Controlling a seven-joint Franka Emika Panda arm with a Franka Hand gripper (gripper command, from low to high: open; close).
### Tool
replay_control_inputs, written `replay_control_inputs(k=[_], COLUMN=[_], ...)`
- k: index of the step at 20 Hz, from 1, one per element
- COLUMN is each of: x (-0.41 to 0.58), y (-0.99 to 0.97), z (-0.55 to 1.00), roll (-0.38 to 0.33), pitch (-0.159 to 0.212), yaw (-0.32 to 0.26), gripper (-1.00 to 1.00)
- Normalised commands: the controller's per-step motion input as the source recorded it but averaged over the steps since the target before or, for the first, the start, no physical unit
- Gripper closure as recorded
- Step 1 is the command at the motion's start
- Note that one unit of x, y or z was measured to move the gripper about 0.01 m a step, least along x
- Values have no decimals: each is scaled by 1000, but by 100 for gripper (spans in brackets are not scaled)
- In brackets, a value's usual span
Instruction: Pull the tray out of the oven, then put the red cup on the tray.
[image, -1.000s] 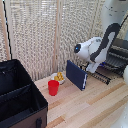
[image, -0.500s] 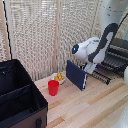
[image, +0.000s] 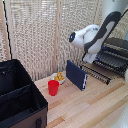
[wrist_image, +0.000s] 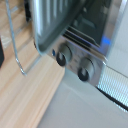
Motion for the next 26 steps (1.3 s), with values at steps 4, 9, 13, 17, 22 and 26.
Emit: replay_control_inputs(k=[4,9,13,17,22,26], x=[112,207,185,177,183,156], y=[246,353,376,414,526,549], z=[601,397,350,289,277,271], roll=[91,202,223,231,223,217], pitch=[-9,0,-3,-50,-120,-149], yaw=[-235,-177,-172,-154,-113,-109], gripper=[-100,-100,-100,-100,-100,-100])
